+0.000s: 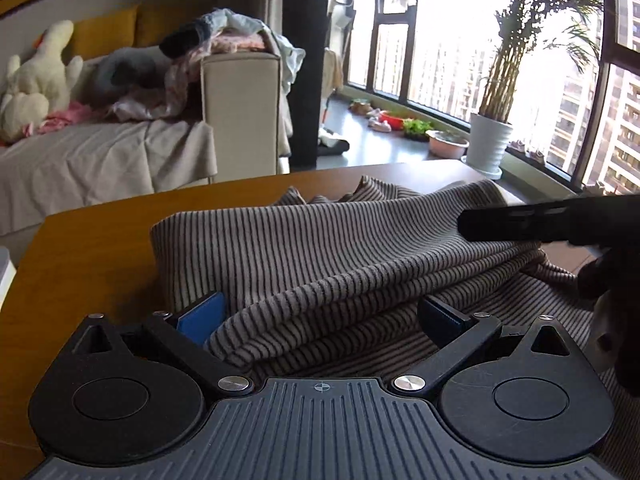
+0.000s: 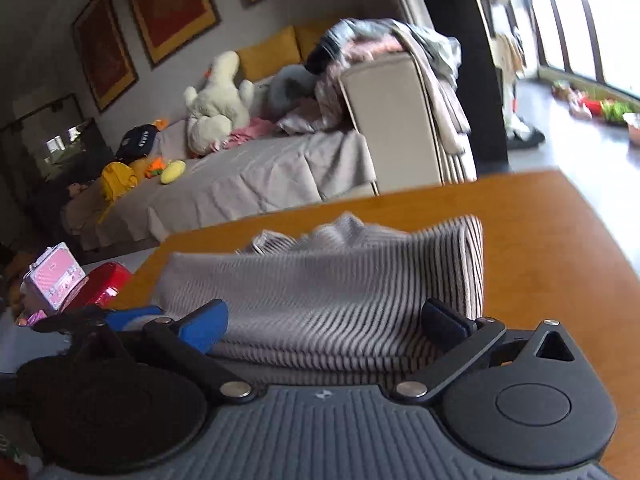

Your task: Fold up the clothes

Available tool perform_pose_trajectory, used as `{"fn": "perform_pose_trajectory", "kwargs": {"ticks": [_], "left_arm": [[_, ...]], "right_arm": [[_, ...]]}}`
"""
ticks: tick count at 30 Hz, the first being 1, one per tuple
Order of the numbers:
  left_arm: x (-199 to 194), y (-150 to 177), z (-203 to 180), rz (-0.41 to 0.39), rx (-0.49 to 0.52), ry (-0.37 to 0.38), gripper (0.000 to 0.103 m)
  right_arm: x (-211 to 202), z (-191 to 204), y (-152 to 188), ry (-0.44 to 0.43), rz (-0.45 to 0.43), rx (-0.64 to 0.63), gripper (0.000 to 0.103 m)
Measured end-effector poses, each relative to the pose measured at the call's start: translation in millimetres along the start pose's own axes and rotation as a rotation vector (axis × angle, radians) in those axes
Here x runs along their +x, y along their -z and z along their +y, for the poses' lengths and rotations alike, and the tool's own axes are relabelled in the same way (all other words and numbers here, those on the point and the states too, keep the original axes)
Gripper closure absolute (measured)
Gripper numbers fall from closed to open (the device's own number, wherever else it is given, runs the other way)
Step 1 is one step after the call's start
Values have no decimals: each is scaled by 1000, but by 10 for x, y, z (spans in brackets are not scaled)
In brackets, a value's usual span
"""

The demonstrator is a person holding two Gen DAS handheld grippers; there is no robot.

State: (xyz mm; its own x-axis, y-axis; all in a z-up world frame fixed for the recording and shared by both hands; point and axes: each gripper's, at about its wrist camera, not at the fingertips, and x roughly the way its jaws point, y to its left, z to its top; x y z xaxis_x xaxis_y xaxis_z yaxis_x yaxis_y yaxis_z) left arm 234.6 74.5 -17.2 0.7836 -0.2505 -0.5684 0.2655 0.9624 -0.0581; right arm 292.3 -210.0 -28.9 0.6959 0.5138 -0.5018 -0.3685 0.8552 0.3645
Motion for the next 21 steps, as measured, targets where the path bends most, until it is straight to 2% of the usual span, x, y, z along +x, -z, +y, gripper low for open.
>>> {"fn": "perform_pose_trajectory", "kwargs": {"ticks": [9,12,14,19,21], "left_arm": [[-59,-76,71,5,-24,31,0],[-191,-197,90,-39,-115,92,0],[-203,-216,57,-51,-116,130,0],[2,19,-67,26,11,155,0],[-19,51,-100,20,47,155,0]], "right_arm": [[-120,-97,69,-60,-69,75,0],[-121,-112,80,-69,-75,88,0],[-119,-112,82,-69,-75,89,0],[-112,-91,78,-66,-71,84,0],[-94,-69,70,-57,-62,74,0]]}}
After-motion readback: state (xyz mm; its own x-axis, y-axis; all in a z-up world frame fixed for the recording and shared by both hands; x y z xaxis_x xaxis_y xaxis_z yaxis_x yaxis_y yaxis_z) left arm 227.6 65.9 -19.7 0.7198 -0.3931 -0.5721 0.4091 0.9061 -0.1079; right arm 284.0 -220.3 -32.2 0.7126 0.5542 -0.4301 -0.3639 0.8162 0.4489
